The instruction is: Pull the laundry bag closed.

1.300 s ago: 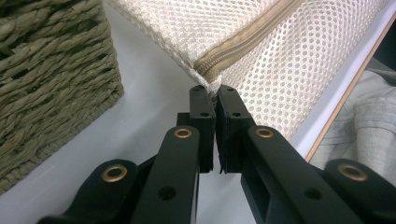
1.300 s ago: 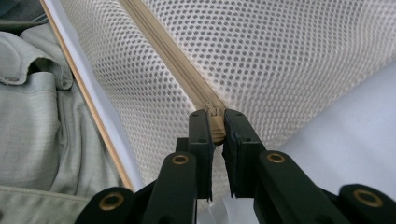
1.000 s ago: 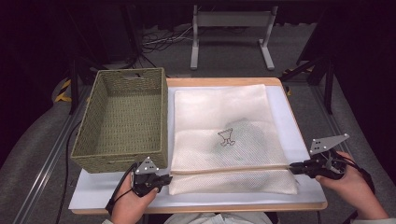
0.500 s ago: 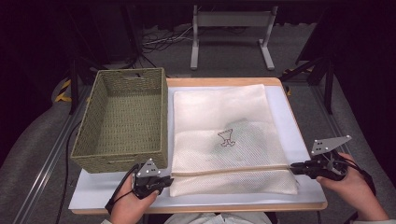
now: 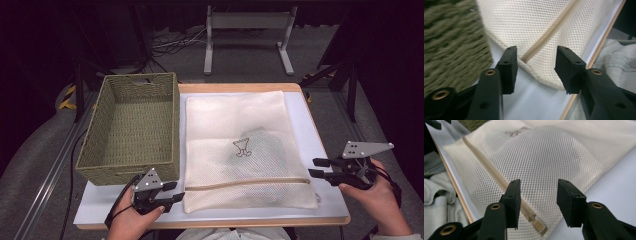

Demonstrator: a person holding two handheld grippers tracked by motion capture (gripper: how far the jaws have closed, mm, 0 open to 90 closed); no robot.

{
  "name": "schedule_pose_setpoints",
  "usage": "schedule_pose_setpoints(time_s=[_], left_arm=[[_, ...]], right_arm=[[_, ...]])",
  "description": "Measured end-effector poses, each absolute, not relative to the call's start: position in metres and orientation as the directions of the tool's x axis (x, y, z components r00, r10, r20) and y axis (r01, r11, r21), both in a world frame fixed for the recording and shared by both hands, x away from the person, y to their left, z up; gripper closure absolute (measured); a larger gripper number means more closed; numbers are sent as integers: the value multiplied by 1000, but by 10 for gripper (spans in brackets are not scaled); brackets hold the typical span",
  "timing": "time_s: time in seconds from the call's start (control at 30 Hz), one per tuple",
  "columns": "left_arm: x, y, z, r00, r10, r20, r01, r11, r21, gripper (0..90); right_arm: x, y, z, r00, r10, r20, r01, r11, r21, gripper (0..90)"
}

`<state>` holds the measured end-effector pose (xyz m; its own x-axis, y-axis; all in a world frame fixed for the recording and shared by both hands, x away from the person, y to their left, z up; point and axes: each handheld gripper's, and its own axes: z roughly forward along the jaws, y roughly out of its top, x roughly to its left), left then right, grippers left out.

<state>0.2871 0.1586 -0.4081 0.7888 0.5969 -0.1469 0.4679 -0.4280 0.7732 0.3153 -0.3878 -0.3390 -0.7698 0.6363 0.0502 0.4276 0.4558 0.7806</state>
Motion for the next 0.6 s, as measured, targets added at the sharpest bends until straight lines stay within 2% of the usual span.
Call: schedule_pose_setpoints(time_s=[0.17, 0.43, 0.6], left_arm=[[286, 171, -402, 774, 627, -92, 430, -413, 803, 362], [286, 197, -404, 740, 664, -104, 442, -364, 820, 308], [288, 208, -408, 721, 682, -123, 459, -337, 822, 302]], right_arm=[[315, -399, -334, -723, 689, 47, 417, 381, 825, 464], [311, -422, -340, -666, 744, 60, 376, 266, 888, 330], [309, -432, -355, -651, 755, 80, 373, 226, 900, 304]])
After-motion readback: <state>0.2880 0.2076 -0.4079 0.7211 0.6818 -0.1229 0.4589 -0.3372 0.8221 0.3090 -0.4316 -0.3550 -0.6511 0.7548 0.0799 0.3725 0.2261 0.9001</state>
